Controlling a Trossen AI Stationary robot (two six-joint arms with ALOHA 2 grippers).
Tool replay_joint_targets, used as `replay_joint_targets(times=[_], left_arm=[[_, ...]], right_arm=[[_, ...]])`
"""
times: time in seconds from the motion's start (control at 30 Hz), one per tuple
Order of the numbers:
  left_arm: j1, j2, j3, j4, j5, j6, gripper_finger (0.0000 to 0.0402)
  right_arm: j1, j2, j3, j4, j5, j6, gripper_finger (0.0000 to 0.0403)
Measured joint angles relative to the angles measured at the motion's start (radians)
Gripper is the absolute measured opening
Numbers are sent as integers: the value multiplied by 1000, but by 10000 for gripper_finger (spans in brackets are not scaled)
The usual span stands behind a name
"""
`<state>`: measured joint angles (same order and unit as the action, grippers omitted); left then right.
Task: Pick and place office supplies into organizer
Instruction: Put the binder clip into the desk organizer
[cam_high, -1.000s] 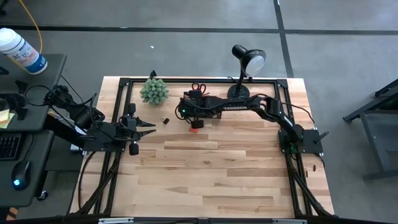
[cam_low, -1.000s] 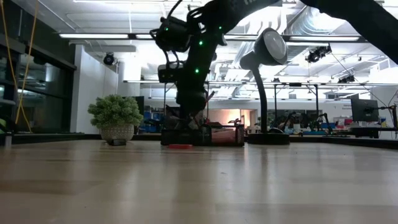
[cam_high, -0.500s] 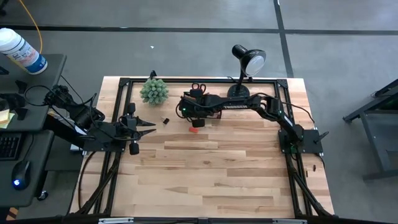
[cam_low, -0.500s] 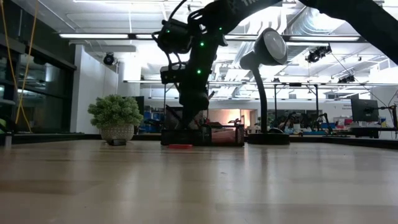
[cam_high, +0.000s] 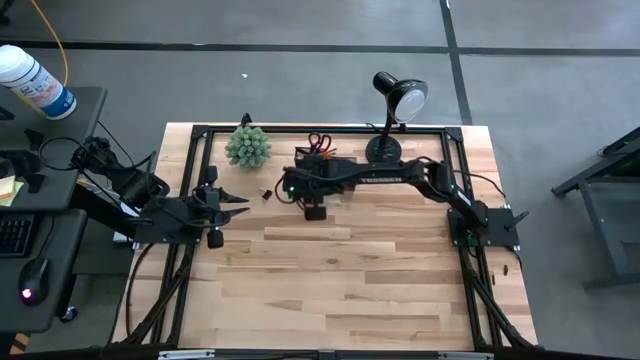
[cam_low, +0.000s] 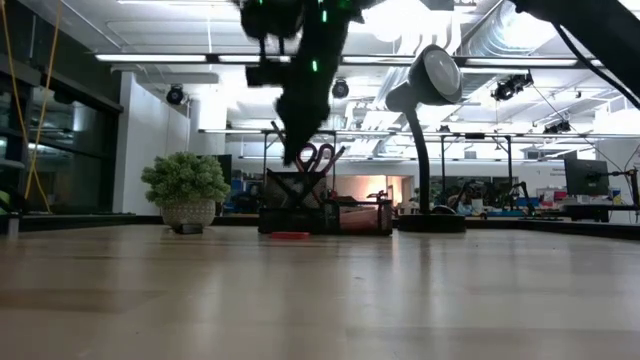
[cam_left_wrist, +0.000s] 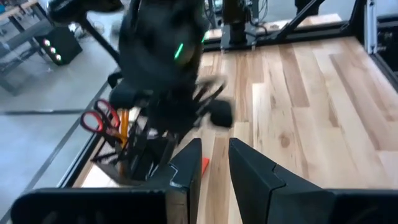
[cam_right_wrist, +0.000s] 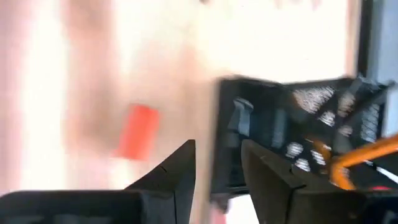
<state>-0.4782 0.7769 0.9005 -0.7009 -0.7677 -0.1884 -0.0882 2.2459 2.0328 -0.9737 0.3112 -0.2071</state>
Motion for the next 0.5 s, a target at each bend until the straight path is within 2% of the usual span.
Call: replay_joint_targets(times=[0.13,0.3,0.5], left_arm=[[0,0,0,-83,1,-50,69],[0,8,0,-188,44,-55,69],[0,31,-7,-266,52,-14,69]], right_arm=[[55,-2,72,-92,-48,56,115],[117,-2,79,-214,-101,132,100],[176,-2,78,-285,-86,270,84]])
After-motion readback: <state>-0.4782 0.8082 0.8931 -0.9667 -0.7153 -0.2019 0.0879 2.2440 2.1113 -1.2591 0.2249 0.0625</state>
